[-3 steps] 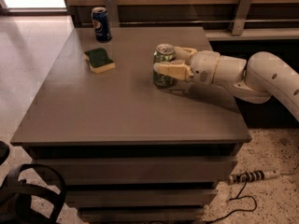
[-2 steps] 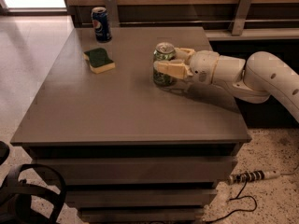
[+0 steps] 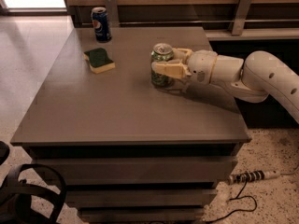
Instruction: Knock green can over
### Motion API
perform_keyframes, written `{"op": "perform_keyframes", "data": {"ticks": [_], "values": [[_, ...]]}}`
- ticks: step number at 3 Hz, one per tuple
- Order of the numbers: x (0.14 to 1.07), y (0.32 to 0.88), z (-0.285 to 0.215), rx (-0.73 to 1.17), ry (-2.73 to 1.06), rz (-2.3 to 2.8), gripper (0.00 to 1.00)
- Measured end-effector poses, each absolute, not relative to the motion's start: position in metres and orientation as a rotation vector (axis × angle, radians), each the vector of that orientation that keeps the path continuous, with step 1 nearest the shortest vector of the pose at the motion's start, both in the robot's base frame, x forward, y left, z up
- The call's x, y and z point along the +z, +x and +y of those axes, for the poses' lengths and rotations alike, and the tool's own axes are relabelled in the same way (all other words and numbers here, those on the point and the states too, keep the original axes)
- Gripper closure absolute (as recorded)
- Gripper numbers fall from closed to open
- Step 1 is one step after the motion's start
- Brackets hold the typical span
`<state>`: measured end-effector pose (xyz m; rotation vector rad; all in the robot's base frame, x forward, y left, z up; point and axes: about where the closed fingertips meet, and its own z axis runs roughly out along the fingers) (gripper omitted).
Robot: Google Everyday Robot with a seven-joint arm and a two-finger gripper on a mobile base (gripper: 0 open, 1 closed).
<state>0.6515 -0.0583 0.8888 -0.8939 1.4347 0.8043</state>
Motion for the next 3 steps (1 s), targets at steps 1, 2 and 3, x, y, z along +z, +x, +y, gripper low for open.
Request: {"op": "perform_keyframes", "data": {"ticks": [1,2,3], "values": [[0.896,0.649,-0.065,0.763,-0.928,1.474,1.0],[0.909,0.646,-0.077,0.684,-0.988,1.552,1.0],[0.912,0.645,-0.087,0.592,-1.062,1.665,1.0]]}}
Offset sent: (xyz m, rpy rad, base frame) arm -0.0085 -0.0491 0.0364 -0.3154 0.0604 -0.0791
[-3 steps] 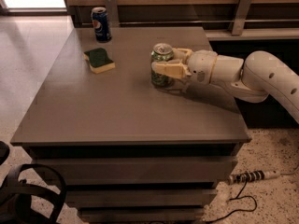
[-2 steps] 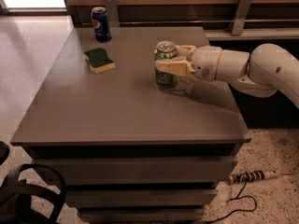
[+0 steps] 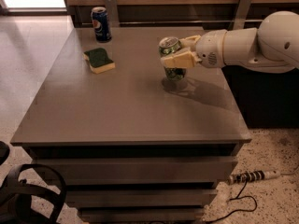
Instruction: Knock green can over
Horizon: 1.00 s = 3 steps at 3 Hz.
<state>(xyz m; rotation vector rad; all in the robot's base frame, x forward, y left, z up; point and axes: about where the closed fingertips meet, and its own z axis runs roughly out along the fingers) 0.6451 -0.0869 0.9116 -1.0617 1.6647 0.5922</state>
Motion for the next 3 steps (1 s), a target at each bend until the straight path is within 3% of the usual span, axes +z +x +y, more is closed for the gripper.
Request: {"op": "perform_keyframes", "data": {"ticks": [3], "values": [[0.879,0.648,-0.107,0.229,-1.308,2.03,1.0]]}}
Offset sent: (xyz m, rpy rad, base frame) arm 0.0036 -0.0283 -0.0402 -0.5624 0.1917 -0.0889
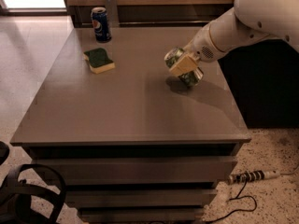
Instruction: Knock green can over
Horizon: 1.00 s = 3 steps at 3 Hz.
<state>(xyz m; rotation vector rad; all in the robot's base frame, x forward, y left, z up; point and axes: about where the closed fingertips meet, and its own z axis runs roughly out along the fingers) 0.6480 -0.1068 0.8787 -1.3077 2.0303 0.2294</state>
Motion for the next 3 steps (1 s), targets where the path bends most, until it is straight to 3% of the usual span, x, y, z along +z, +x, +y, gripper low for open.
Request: {"op": "perform_keyframes", "data": {"ticks": [2,3], "values": [[0.849,0.645,-0.086,0.053,-1.539,2.131,1.0],[0.819,0.64,-0.065,0.075,-1.645,2.15,1.0]]}}
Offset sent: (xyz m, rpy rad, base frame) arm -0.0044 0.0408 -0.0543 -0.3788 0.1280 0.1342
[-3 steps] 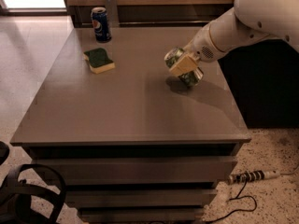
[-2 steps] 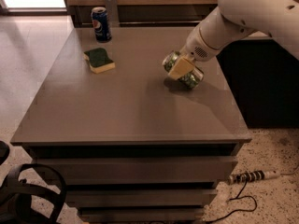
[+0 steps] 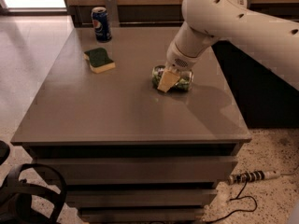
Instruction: Knock green can over
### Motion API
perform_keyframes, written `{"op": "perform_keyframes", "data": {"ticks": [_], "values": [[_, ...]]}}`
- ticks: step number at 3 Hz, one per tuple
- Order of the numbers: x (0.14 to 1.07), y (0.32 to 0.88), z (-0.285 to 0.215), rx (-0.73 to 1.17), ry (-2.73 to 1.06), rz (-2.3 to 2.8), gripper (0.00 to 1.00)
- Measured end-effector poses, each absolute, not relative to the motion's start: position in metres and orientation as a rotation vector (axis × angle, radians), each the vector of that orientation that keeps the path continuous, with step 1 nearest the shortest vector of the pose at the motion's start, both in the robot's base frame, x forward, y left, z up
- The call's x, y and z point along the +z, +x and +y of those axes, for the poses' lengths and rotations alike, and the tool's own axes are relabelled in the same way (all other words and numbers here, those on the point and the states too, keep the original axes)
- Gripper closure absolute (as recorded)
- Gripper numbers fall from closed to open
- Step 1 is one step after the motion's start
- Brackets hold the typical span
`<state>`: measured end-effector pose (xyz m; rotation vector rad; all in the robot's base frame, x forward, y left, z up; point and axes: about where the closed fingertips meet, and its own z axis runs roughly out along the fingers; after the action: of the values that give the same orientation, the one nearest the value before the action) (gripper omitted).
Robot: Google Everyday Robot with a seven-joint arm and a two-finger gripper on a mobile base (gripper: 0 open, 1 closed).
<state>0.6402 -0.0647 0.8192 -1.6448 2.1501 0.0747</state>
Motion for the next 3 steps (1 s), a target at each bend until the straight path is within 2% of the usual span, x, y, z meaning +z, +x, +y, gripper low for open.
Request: {"op": "perform_keyframes", "data": {"ticks": [1,3], "values": [[0.8259,0.6402,-0.0647,0.075,-1.645,2.15,0.81],[0.8247,0.6399,-0.0638,0.076,-1.648,2.151,0.35]]}}
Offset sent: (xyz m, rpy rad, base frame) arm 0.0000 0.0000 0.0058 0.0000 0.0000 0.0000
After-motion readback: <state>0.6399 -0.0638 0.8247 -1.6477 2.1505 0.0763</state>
